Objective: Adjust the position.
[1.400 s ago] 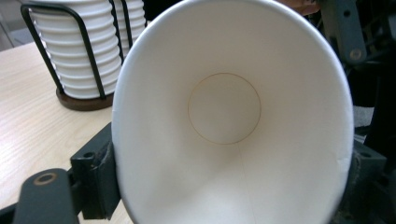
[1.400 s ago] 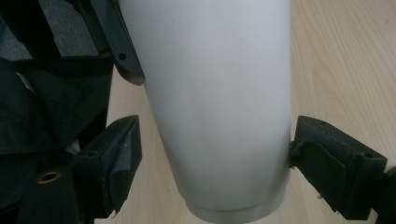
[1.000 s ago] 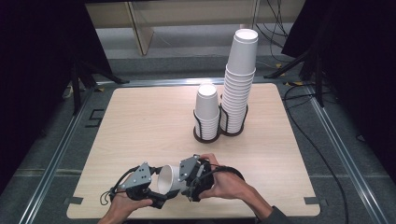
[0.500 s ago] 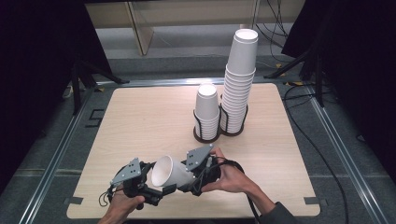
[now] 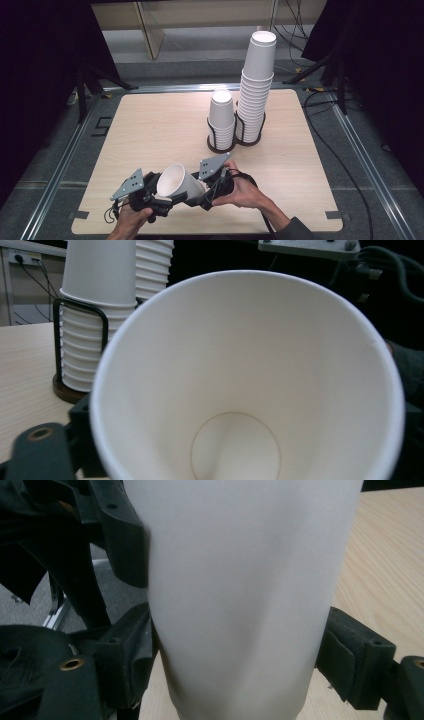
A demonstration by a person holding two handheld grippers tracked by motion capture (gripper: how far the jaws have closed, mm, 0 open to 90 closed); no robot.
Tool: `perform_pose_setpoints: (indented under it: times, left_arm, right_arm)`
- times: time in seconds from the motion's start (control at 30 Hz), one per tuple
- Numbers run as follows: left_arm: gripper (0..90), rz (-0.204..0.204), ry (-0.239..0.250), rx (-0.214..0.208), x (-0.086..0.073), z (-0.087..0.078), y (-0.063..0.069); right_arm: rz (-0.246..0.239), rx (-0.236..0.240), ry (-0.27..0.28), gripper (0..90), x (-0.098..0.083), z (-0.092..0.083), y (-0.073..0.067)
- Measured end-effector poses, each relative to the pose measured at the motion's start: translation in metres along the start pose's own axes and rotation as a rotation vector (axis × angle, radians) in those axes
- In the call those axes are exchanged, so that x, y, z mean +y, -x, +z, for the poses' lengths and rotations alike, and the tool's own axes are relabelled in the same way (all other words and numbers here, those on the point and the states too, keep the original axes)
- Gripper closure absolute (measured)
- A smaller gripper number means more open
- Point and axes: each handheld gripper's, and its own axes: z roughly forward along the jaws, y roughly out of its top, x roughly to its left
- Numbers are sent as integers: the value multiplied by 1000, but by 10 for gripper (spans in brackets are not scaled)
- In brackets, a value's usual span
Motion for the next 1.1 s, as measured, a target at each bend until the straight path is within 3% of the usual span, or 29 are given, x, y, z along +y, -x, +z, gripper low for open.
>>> perform_pose_setpoints:
  times: [0.13,0.37,0.4,0.57,0.6,0.7,0.73,0.83,0.93,1.1]
  left_arm:
    - [163,14,-2,7,1,-1,0]
    - [182,24,-4,19,1,-1,0]
    - [183,36,-7,33,2,-1,0]
    - [183,47,-15,74,4,-5,-4]
    - [182,53,-24,107,4,-6,-6]
    - [182,51,-45,136,4,-7,-9]
    - [181,70,-65,173,4,-7,-10]
    - [180,72,-84,204,4,-7,-11]
    - [179,104,-131,268,5,-7,-13]
    - [178,143,-175,325,7,-7,-15]
  right_arm:
    - [24,18,17,231,-2,2,1]
    - [36,6,32,214,-5,6,2]
    - [67,8,30,198,-6,5,3]
    - [106,-37,33,161,-11,-3,9]
    - [112,-41,36,161,-12,-4,10]
    - [124,-72,29,161,-15,-9,12]
    - [125,-94,22,164,-19,-12,13]
    - [139,-114,18,173,-25,-16,13]
    - [135,-146,3,176,-29,-20,13]
    - [141,-157,-1,183,-34,-24,12]
